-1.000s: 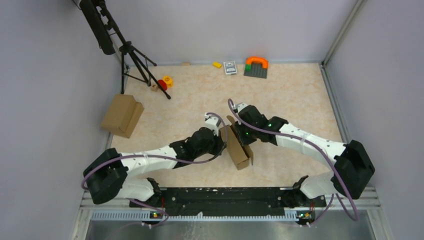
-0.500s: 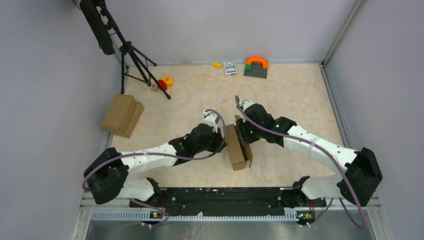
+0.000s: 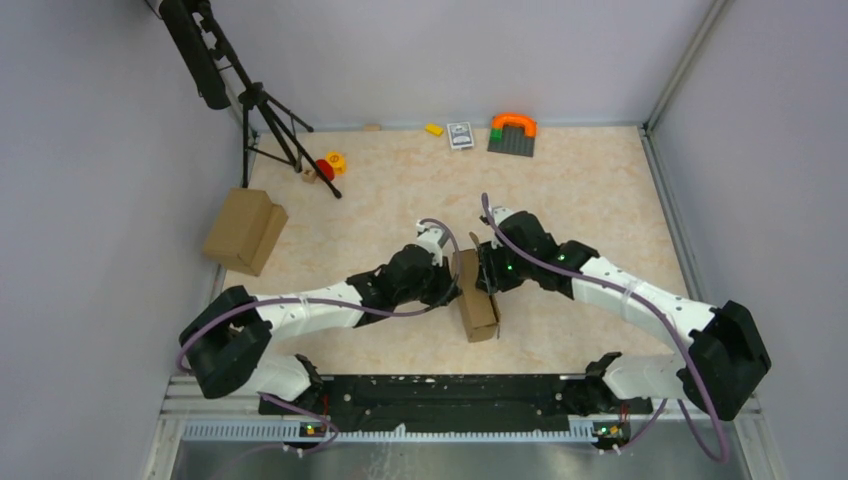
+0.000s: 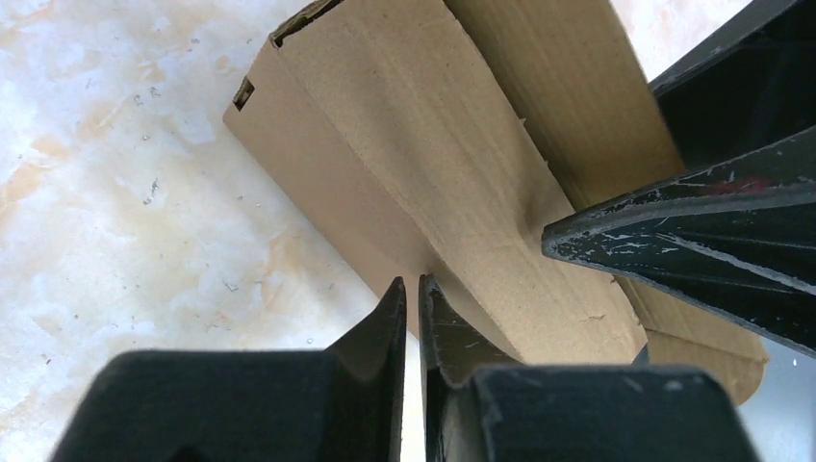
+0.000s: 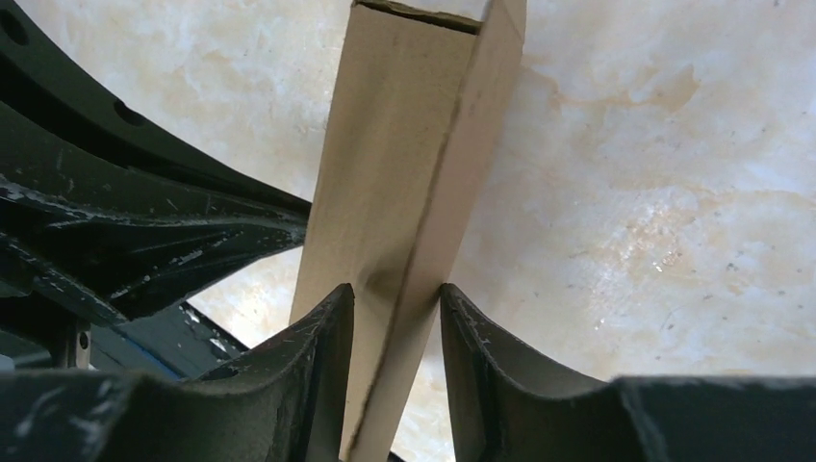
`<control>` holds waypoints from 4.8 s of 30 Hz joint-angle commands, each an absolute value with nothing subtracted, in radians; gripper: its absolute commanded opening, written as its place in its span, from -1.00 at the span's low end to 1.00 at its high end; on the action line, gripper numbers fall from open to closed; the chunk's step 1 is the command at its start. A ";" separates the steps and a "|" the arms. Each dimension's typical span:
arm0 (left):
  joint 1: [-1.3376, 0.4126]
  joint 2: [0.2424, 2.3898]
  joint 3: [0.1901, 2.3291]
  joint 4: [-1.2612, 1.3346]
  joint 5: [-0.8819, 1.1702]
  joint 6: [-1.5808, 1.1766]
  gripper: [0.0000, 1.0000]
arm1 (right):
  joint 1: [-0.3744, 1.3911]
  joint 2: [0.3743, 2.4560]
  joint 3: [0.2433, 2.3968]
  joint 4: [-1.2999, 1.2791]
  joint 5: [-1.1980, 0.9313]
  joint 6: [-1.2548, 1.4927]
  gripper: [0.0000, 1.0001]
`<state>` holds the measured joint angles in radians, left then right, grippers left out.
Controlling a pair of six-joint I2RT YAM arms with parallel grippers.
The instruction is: Fold the paper box
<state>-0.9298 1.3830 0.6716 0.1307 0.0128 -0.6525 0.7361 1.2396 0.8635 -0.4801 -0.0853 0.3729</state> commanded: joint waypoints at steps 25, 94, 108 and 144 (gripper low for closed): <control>-0.876 1.237 0.680 -0.022 0.008 -0.566 -0.59 | 0.729 1.285 0.864 -0.549 -0.040 0.299 -0.68; -0.666 1.238 0.831 -0.110 0.164 -0.366 0.17 | 0.933 1.229 0.916 -0.624 0.010 0.316 -0.04; -0.643 1.201 0.792 0.026 0.439 -0.164 0.33 | 0.933 1.192 0.906 -0.556 -0.263 0.138 0.01; -0.731 1.244 0.846 -0.170 0.374 -0.152 -0.64 | 0.934 1.357 0.993 -0.574 -0.205 0.071 0.01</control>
